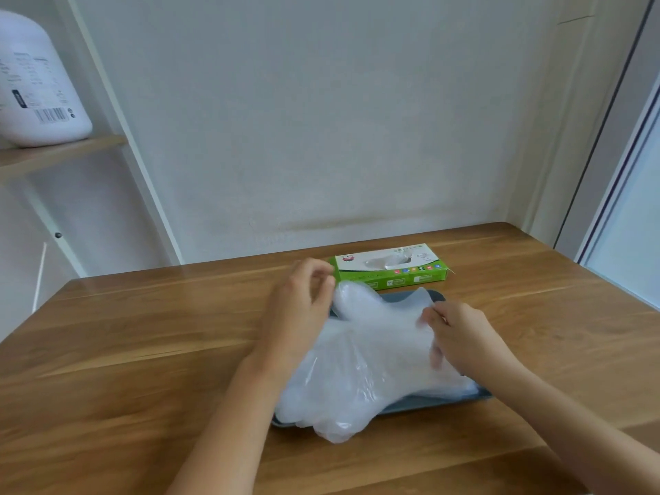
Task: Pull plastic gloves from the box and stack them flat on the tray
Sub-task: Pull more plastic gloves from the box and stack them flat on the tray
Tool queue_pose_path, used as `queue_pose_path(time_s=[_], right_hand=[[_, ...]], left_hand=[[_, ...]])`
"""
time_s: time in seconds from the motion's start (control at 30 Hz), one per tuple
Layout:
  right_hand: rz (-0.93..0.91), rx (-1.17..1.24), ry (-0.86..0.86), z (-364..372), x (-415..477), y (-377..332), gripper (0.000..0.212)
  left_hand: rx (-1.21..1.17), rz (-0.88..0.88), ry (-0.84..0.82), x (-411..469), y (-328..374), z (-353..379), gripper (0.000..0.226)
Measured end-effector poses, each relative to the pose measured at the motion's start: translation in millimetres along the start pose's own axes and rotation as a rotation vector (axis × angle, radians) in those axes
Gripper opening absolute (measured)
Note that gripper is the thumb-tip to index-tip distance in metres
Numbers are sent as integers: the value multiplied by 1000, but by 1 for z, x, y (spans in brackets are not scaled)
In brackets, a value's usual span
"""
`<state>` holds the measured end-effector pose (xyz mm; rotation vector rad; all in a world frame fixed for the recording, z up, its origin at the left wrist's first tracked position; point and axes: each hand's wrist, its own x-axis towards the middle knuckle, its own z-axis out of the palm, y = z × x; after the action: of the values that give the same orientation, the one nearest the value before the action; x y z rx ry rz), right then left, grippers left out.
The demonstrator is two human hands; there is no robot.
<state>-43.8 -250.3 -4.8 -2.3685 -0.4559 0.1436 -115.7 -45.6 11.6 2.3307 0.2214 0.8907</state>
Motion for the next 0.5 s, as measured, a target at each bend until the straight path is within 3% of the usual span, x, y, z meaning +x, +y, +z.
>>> queue_pose_path(time_s=[0.1,0.27,0.33,0.5], right_hand=[[3,-3,44,5,4,6,32],[21,11,-14,7,5,8,30],[11,-72,-18,4,7,9,27],[-92,-500,86,-13,2,4,28]], left_hand=[[2,105,-306,-15,21,19,23],[410,0,-819,-35,20,43,69],[459,-67,-916,-39,12,46,80],[487,-75,-979,-39,6,45,101]])
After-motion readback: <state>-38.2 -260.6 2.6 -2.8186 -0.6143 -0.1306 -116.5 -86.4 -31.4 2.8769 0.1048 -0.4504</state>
